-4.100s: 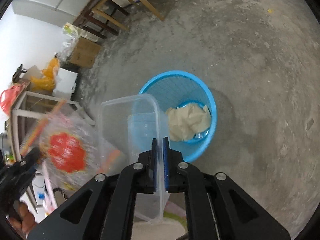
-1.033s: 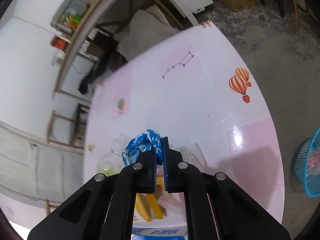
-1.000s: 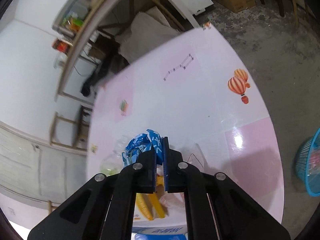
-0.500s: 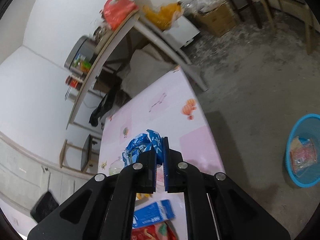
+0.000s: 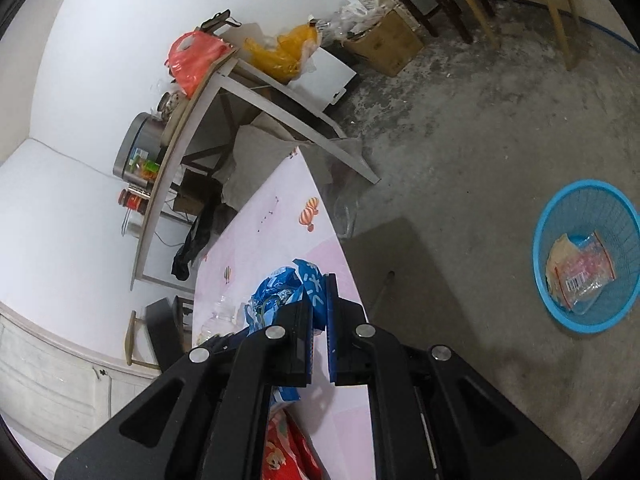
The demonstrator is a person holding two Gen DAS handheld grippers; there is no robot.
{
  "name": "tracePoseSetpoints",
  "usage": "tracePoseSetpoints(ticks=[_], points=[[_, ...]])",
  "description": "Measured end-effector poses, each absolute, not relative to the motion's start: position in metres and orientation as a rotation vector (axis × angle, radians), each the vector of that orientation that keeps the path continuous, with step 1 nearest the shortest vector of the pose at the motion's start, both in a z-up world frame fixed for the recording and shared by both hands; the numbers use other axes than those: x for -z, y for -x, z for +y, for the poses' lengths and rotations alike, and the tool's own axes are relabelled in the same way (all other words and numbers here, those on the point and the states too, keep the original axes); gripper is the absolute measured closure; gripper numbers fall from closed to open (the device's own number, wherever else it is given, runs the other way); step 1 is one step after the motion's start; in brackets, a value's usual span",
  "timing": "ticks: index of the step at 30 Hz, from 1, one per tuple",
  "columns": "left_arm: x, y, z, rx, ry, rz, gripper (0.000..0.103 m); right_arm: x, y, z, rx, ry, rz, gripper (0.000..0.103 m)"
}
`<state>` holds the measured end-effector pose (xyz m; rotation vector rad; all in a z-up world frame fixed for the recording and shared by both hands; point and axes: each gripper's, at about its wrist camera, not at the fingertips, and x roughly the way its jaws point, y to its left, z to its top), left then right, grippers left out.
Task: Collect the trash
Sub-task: 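Grasp the clear red-printed bag with the left tool while the right tool carries the blue wrapper, then open both tools over the blue wastebasket to drop the items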
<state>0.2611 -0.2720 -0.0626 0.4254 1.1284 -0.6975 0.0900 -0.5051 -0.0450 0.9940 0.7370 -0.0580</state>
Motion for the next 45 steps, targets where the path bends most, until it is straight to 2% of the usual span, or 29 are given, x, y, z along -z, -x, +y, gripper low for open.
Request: tracePoseSetpoints(ticks=[5,6,10,14,24,28,33,38,45], points=[[0.072,-0.271,-0.271,0.684,-0.389,1.152,0.068,0.051,-0.082,-0.508,0.063,-1.006,0.737,0.097],[0.072,-0.272,-0.271,0.687,-0.388,1.151,0.069,0.052,-0.081,-0.509,0.062,-1.01,0.737,0.097],[0.069,-0.275,-0.268,0.691,-0.364,1.14,0.085,0.057,-0.076,-0.511,0.06,-1.025,0.737,0.097],[0.059,-0.275,-0.258,0.684,-0.318,1.112,0.092,0.058,-0.075,-0.511,0.055,-1.039,0.736,0.097],[-0.011,-0.263,-0.225,0.738,-0.173,0.975,0.093,0.059,-0.058,-0.521,0.064,-1.085,0.692,0.097],[-0.043,-0.251,-0.236,0.816,-0.153,0.933,0.093,0.057,-0.037,-0.53,0.127,-1.087,0.659,0.097],[-0.065,-0.226,-0.275,1.014,-0.111,0.987,0.093,0.063,0.011,-0.552,0.272,-1.11,0.61,0.097],[-0.06,-0.183,-0.347,1.198,-0.173,1.077,0.093,0.088,0.069,-0.582,0.463,-1.16,0.607,0.097],[-0.005,-0.129,-0.452,1.315,-0.324,1.236,0.093,0.151,0.12,-0.624,0.664,-1.3,0.632,0.097]])
